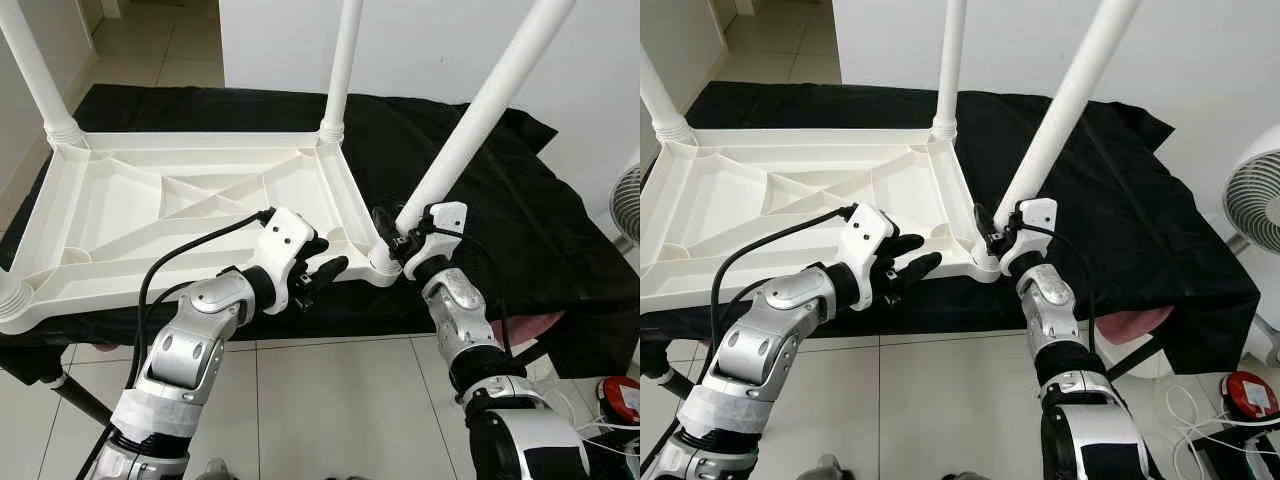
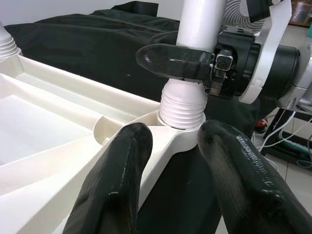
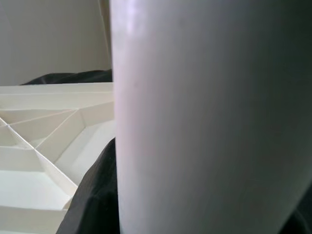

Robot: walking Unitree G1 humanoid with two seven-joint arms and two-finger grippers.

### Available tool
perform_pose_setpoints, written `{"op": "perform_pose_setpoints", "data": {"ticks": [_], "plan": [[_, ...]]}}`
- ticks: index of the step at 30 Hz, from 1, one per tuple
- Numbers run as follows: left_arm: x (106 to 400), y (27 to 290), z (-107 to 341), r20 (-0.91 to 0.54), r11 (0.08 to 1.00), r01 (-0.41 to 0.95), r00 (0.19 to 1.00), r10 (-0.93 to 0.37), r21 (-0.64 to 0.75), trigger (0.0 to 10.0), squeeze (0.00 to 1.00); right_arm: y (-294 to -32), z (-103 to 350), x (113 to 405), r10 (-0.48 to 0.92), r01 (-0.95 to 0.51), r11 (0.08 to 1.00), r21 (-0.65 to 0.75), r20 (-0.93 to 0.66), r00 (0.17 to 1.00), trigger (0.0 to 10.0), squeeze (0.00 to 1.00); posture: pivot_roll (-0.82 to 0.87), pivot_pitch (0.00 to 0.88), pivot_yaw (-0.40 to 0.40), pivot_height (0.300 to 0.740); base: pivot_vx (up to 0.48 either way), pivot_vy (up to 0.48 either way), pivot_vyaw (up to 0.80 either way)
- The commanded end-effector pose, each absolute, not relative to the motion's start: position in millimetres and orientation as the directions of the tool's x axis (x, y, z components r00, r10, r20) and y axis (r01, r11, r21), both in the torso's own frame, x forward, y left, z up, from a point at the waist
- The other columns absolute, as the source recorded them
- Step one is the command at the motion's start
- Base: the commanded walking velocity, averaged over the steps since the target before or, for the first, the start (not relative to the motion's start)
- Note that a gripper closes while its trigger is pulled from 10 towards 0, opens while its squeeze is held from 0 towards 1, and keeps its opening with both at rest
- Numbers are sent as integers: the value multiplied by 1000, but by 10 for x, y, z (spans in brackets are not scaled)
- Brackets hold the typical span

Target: Building children table

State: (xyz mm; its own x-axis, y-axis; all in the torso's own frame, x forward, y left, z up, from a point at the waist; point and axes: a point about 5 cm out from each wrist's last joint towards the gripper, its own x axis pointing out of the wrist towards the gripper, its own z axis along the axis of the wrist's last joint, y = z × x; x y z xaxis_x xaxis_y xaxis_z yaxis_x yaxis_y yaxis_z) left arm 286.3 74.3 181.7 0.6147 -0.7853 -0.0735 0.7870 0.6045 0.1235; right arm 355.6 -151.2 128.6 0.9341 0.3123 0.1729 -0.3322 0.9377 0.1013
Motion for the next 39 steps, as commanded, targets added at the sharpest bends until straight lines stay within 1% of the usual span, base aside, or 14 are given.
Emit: {"op": "perform_pose_setpoints", "data": {"ticks": [1,4,5,7,16,22,27,30,34,35,37,39], "plan": [[2870,739,1851,-59,644,754,654,-754,131,10000,0,-1639,834,3371,240,-237,955,179,6,971,10000,0,58,74,-67,740,0,0,0],[2867,737,1852,-58,642,755,652,-756,131,10000,0,-1622,850,3340,244,-247,958,144,39,969,10000,0,58,74,-67,740,0,0,0],[2867,736,1852,-58,642,756,652,-756,131,10000,0,-1600,876,3321,261,-268,957,114,70,963,10000,0,58,74,-67,740,0,0,0],[2866,734,1851,-59,642,756,652,-756,129,10000,0,-1556,876,3294,290,-297,951,88,82,954,10000,0,56,74,-65,740,0,0,0],[2865,728,1854,-58,641,757,651,-757,130,10000,0,-1458,833,3257,397,-397,918,-20,22,917,10000,0,56,73,-67,740,0,0,0],[2863,726,1855,-57,641,756,651,-757,130,10000,0,-1465,852,3262,436,-433,896,-102,10,900,10000,0,57,70,-67,740,0,0,0],[2864,729,1862,-56,641,757,651,-757,131,10000,0,-1483,880,3264,477,-468,859,-210,-6,879,10000,0,57,73,-64,740,0,0,0],[2864,731,1866,-56,640,757,650,-758,133,10000,0,-1488,881,3258,491,-479,844,-242,-13,871,10000,0,58,75,-62,740,0,0,0],[2863,732,1869,-55,639,757,650,-758,133,10000,0,-1492,868,3253,497,-488,843,-226,-19,867,10000,0,58,77,-61,740,0,0,0],[2863,736,1871,-56,640,757,650,-758,134,10000,0,-1503,846,3258,486,-483,858,-174,-28,873,10000,0,59,79,-61,740,0,0,0],[2863,736,1871,-56,640,757,650,-758,134,10000,0,-1503,846,3258,486,-483,858,-174,-28,873,10000,0,59,79,-61,740,0,0,0],[2861,737,1872,-57,640,757,650,-757,135,10000,0,-1514,829,3267,472,-472,872,-129,-36,881,10000,0,60,79,-61,740,0,0,0]]}}
